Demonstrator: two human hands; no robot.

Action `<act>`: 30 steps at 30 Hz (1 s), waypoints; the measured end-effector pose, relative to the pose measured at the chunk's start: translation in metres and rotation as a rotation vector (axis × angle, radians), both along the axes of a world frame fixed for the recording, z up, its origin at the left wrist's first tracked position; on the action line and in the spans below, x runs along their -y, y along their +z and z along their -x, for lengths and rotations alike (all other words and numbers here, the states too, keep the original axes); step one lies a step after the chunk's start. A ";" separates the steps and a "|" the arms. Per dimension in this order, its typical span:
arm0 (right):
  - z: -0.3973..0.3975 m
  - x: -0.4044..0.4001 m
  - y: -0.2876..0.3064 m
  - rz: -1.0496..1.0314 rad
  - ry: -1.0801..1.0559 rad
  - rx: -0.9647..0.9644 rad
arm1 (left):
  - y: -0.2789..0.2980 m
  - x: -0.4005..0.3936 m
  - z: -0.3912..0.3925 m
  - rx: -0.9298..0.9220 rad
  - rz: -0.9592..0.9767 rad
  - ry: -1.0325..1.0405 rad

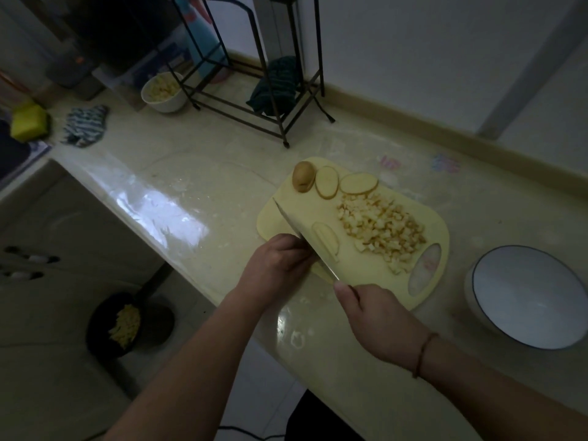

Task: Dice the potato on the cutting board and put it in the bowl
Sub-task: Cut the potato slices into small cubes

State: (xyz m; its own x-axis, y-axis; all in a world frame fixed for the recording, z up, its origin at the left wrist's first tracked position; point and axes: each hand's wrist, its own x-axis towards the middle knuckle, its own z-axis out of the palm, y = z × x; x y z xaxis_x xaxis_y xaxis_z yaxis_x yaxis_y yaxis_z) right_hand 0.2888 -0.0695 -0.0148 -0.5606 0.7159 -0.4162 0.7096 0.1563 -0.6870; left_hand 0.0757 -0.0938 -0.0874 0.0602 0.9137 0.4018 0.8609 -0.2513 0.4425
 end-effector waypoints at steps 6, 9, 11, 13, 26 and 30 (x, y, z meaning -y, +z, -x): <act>-0.017 -0.014 0.002 0.112 -0.097 -0.008 | -0.003 -0.001 0.006 -0.015 -0.026 -0.032; -0.017 -0.012 0.004 0.145 -0.109 -0.018 | -0.004 -0.001 0.001 -0.018 -0.065 0.000; -0.016 -0.010 0.005 0.170 -0.120 -0.037 | -0.004 -0.003 -0.006 0.000 -0.058 0.019; -0.018 -0.010 0.006 0.162 -0.117 -0.042 | -0.004 -0.006 -0.011 0.022 -0.014 0.024; -0.026 -0.002 0.007 -0.140 0.001 -0.015 | 0.077 -0.004 -0.003 -0.050 -0.229 -0.025; -0.038 0.000 0.018 -0.067 -0.097 -0.083 | 0.092 -0.018 0.020 -0.018 -0.358 0.231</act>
State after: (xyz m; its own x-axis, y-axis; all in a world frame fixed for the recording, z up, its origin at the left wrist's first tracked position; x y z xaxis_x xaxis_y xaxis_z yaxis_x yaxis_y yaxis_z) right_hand 0.3263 -0.0694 0.0037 -0.5179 0.7929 -0.3211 0.6649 0.1369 -0.7343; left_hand 0.0562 -0.0755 0.0046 -0.1201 0.7072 0.6968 0.9192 -0.1858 0.3471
